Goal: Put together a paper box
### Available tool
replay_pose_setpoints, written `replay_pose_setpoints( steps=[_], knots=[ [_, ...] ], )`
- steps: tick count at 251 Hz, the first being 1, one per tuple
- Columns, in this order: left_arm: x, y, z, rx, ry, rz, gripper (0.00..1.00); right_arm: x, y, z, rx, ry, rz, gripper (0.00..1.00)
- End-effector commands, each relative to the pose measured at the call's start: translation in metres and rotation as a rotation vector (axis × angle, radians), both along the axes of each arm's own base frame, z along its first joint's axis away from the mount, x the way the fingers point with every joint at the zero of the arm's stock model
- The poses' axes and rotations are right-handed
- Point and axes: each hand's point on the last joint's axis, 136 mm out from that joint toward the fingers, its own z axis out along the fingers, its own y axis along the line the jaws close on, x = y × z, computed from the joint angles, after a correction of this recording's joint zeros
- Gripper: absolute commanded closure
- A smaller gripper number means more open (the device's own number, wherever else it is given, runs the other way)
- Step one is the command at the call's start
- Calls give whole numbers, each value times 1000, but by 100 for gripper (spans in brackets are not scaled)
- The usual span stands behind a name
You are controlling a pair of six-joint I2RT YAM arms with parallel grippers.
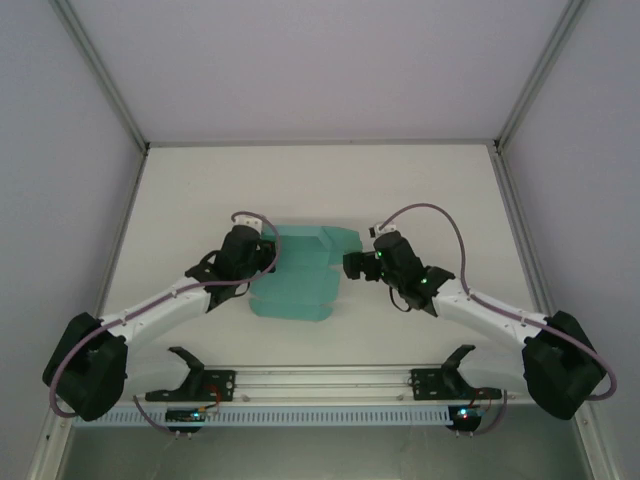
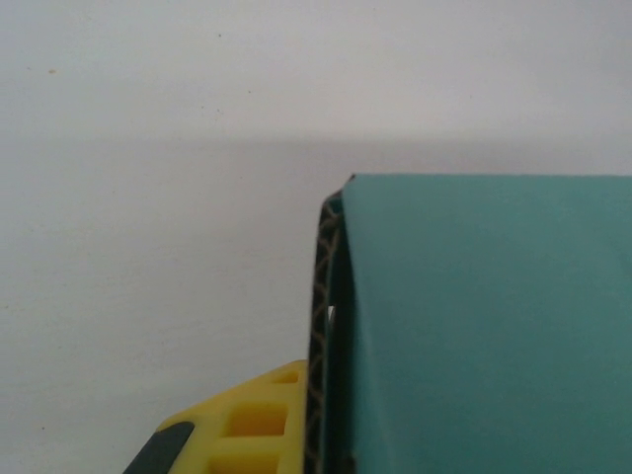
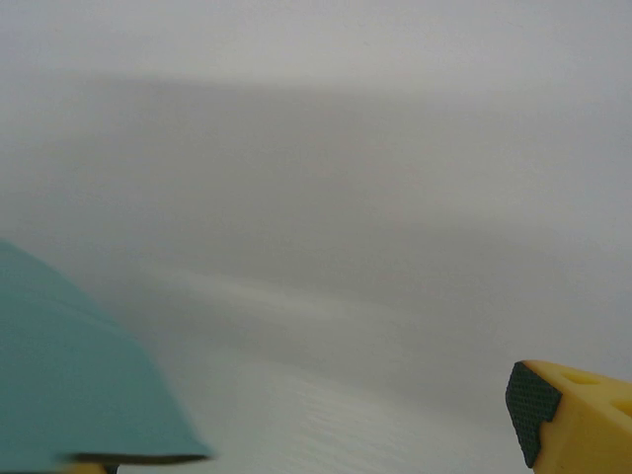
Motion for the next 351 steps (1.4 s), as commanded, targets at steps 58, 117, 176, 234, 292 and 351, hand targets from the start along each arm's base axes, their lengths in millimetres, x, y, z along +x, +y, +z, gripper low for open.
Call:
replay_pose_setpoints(
  steps=[58,117,176,234,292,351],
  knots=[
    [6,-39,7,-86,29,-117,100,22,49,22,121,-79,87,1],
    [9,-37,1,-61,51,-94,100,21,39,16,30,-74,17,1],
    [10,-18,-1,5,31,-41,100,-17,-3,41,6,-101,50,1],
    [8,-12,0,20,21,-45,100,-40,-68,77,60,-192,-45,1],
    [5,-16,4,1,12,-80,100,-26,-89,75,133,-98,-46,1],
    [4,-21,7,-17,4,-105,100,-5,-44,68,143,-40,222,19]
  ],
)
